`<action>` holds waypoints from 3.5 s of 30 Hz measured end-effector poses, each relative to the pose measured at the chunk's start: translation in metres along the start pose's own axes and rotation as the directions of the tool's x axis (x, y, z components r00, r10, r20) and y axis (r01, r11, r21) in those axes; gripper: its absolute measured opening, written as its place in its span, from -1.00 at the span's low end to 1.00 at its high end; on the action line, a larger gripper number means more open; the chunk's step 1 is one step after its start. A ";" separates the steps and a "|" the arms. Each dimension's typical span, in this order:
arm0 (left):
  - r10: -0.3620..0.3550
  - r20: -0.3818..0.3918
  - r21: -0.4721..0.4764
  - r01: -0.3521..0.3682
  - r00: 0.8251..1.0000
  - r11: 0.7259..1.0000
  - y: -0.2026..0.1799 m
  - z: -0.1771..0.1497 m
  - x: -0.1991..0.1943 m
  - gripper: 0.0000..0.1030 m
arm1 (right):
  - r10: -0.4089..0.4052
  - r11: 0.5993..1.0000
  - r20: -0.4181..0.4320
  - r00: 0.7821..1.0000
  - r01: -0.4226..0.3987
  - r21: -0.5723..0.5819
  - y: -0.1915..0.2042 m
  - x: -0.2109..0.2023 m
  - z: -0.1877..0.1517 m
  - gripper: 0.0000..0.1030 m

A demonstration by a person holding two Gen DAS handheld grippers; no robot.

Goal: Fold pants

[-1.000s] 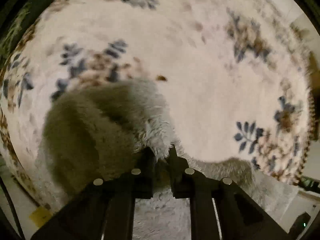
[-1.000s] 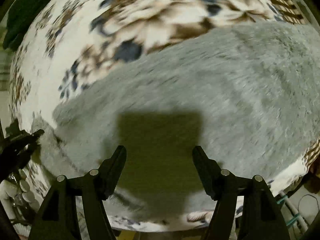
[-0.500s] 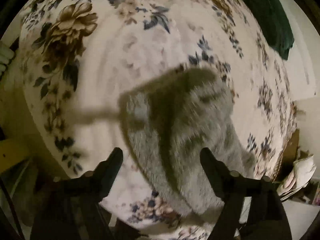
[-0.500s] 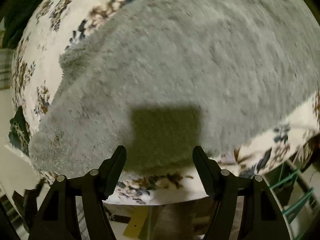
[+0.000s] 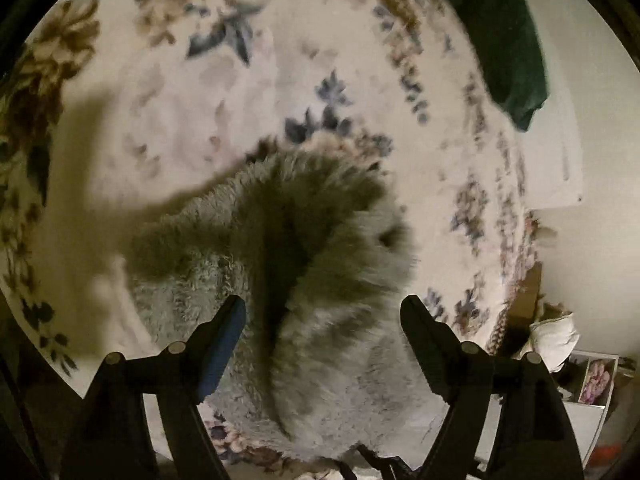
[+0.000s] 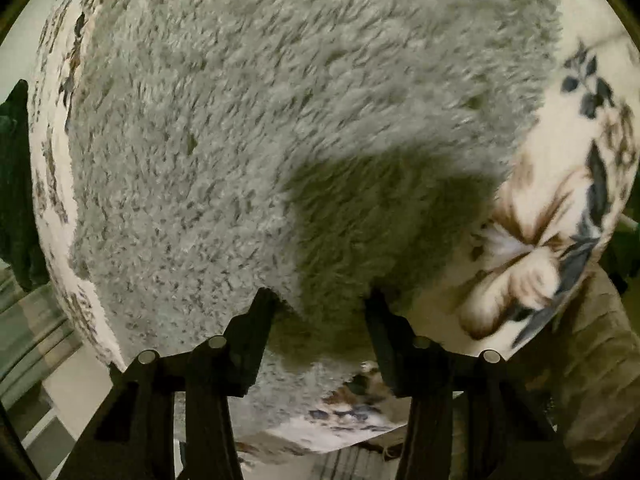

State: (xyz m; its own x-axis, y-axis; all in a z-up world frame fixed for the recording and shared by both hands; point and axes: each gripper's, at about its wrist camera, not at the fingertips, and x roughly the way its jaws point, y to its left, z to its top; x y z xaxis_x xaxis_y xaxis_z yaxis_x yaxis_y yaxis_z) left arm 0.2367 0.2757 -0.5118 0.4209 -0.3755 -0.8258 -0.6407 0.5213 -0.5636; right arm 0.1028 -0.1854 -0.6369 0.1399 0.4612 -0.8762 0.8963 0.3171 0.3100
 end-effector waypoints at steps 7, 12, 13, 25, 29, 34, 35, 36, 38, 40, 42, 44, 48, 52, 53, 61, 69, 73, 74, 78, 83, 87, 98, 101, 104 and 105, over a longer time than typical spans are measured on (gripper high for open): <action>0.075 -0.011 0.085 -0.074 0.997 0.994 -0.015 0.015 0.030 0.65 | -0.027 0.995 0.012 1.000 0.028 -0.093 0.016 0.010 -0.009 -0.37; 0.118 -0.001 0.185 -0.116 0.993 0.976 -0.032 0.022 0.054 -0.71 | -0.049 0.979 0.057 0.997 0.059 -0.196 0.037 0.007 -0.023 -0.84; 0.124 0.006 0.195 -0.123 0.992 0.973 -0.033 0.021 0.052 -0.71 | -0.054 0.974 0.064 0.996 0.067 -0.216 0.039 0.005 -0.027 -0.85; 0.259 0.057 0.137 -0.265 0.964 0.955 0.037 0.015 -0.010 -0.71 | -0.079 0.927 0.064 0.995 0.097 -0.362 0.041 -0.044 -0.052 -0.87; 0.372 -0.042 0.132 -0.364 0.927 0.922 0.071 0.005 0.027 -0.54 | -0.209 0.889 0.061 0.976 0.216 -0.404 0.036 -0.025 -0.040 -0.83; 0.450 -0.033 0.197 -0.436 0.892 0.878 0.064 -0.007 0.011 0.39 | -0.310 0.806 -0.096 0.946 0.208 -0.553 0.074 -0.025 -0.041 -0.60; 0.478 -0.008 0.229 -0.464 0.878 0.856 0.057 -0.009 0.006 0.82 | -0.314 0.757 -0.069 0.947 0.206 -0.620 0.093 -0.036 -0.047 -0.47; 0.500 0.045 0.266 -0.493 0.865 0.828 0.043 -0.012 -0.003 0.85 | -0.305 0.715 -0.057 0.951 0.189 -0.674 0.112 -0.046 -0.052 -0.08; 0.498 0.104 0.299 -0.505 0.861 0.810 0.024 -0.016 -0.012 0.85 | -0.271 0.652 -0.055 0.961 0.141 -0.745 0.153 -0.057 -0.056 0.51; 0.491 0.159 0.340 -0.514 0.857 0.787 -0.006 -0.020 -0.014 0.85 | -0.239 0.593 -0.057 0.969 0.100 -0.799 0.196 -0.057 -0.053 0.60; 0.489 0.201 0.370 -0.528 0.849 0.764 -0.030 -0.018 -0.011 0.85 | -0.213 0.521 -0.045 0.976 0.075 -0.851 0.246 -0.044 -0.044 0.60; 0.494 0.239 0.380 -0.549 0.836 0.745 -0.046 -0.013 -0.006 0.85 | -0.251 0.412 0.001 0.968 0.108 -0.905 0.301 -0.009 -0.038 0.60; 0.465 0.228 0.383 -0.518 0.855 0.765 -0.068 -0.007 0.013 0.85 | -0.431 0.172 0.034 0.902 0.119 -0.978 0.357 0.068 -0.045 0.50; 0.446 0.186 0.414 -0.482 0.875 0.772 -0.084 -0.013 0.028 0.85 | -0.524 0.007 0.114 0.844 0.138 -0.990 0.365 0.081 -0.044 -0.72; 0.443 0.183 0.422 -0.477 0.878 0.771 -0.088 -0.016 0.029 0.85 | -0.489 0.068 0.086 0.868 0.137 -0.988 0.375 0.071 -0.035 -0.74; 0.440 0.158 0.463 -0.460 0.884 0.758 -0.105 -0.043 0.030 0.85 | -0.359 0.296 -0.030 0.933 0.083 -0.951 0.382 0.043 0.008 0.11; 0.377 0.106 0.616 -0.358 0.920 0.702 -0.174 -0.094 0.060 0.85 | -0.019 0.641 0.012 1.000 0.022 -0.767 0.261 -0.105 0.091 0.57; 0.338 0.023 0.693 -0.259 0.941 0.673 -0.223 -0.147 0.096 0.85 | -0.009 0.791 0.166 0.986 0.109 -0.602 0.125 -0.158 0.145 0.57; 0.335 0.011 0.713 -0.243 0.942 0.658 -0.233 -0.160 0.102 0.85 | -0.023 0.817 0.198 0.980 0.132 -0.561 0.098 -0.157 0.147 0.57; 0.352 -0.070 0.816 -0.149 0.933 0.559 -0.281 -0.241 0.145 0.85 | 0.001 0.962 0.269 0.963 0.072 -0.262 -0.040 -0.204 0.201 0.57; 0.413 -0.184 0.873 -0.045 0.892 0.485 -0.309 -0.327 0.192 0.85 | 0.244 0.959 0.341 0.908 -0.278 0.053 -0.167 -0.254 0.274 0.57; 0.456 -0.218 0.904 0.002 0.863 0.428 -0.327 -0.383 0.219 0.85 | 0.447 0.883 0.183 0.876 -0.465 0.065 -0.194 -0.224 0.327 0.57; 0.504 -0.173 0.941 -0.010 0.846 0.338 -0.348 -0.424 0.244 0.85 | 0.568 0.821 0.365 0.738 -0.540 -0.185 -0.200 -0.305 0.341 0.06; 0.508 -0.159 0.938 -0.030 0.847 0.345 -0.348 -0.421 0.247 0.85 | 0.507 0.847 0.326 0.798 -0.532 -0.014 -0.240 -0.286 0.360 0.12; 0.514 -0.120 0.951 -0.051 0.849 0.306 -0.350 -0.425 0.254 0.85 | 0.439 0.867 0.408 0.800 -0.496 0.039 -0.262 -0.291 0.348 0.12; 0.518 -0.111 0.953 -0.056 0.848 0.297 -0.349 -0.426 0.256 0.85 | 0.442 0.869 0.432 0.786 -0.495 0.010 -0.266 -0.305 0.353 0.12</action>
State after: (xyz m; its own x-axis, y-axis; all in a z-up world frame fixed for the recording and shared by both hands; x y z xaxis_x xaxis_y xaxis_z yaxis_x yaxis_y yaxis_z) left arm 0.2946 -0.3286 -0.5177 -0.0463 -0.1339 -0.9899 0.3983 0.9063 -0.1412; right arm -0.0295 -0.7023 -0.5825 0.6883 0.1443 -0.7110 0.7140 0.0390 0.6991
